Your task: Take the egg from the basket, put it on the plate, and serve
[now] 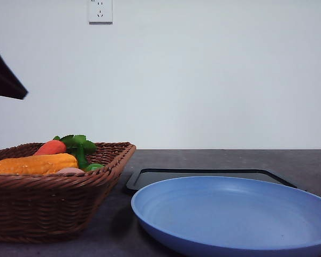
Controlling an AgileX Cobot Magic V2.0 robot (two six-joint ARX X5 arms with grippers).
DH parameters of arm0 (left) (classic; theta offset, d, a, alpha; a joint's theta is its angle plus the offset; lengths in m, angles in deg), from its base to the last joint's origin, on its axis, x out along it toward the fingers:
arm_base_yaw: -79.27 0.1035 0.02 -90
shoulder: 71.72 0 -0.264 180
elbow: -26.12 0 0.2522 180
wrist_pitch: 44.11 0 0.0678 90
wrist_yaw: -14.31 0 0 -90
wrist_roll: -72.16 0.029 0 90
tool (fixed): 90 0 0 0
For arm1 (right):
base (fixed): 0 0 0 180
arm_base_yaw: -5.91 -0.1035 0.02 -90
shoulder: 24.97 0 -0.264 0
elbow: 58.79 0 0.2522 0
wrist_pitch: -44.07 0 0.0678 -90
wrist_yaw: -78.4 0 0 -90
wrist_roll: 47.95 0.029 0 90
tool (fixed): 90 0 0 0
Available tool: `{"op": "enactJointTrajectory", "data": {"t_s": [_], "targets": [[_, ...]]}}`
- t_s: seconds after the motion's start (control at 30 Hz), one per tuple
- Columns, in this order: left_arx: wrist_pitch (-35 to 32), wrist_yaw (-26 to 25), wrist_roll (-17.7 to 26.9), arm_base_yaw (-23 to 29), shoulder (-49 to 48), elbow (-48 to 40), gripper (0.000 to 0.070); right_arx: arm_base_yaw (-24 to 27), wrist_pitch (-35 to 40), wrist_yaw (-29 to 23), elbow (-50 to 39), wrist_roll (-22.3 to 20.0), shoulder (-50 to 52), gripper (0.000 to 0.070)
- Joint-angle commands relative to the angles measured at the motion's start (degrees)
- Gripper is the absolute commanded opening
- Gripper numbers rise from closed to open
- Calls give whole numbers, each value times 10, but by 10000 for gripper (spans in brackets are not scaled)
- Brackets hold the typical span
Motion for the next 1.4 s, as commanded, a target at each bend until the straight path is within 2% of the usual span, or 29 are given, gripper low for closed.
{"op": "enactJointTrajectory", "data": {"t_s": [0.0, 0.1, 0.2, 0.47, 0.8, 1.0, 1.17, 1.37], "targets": [[-11, -3, 10, -9, 10, 8, 120, -3, -4, 2, 3, -7, -18, 214], [-25, -3, 6, -27, 19, 8, 236, -11, -11, 2, 3, -7, -46, 236], [-37, -2, 1, -40, 25, 8, 290, -24, -10, 1, 1, -7, -73, 236], [-43, 0, -1, -65, 32, 8, 292, -79, 39, -9, -4, -7, -163, 236], [-43, 1, 0, -68, 32, 8, 292, -98, 120, -11, -4, -5, -276, 228], [-43, 4, 2, -68, 32, 8, 292, -99, 132, -2, -4, -5, -300, 124], [-43, 4, 1, -68, 32, 8, 292, -98, 132, -3, -4, -5, -300, 1], [-42, 4, -1, -73, 32, 8, 303, -97, 123, -3, -3, -2, -286, 0]]}}
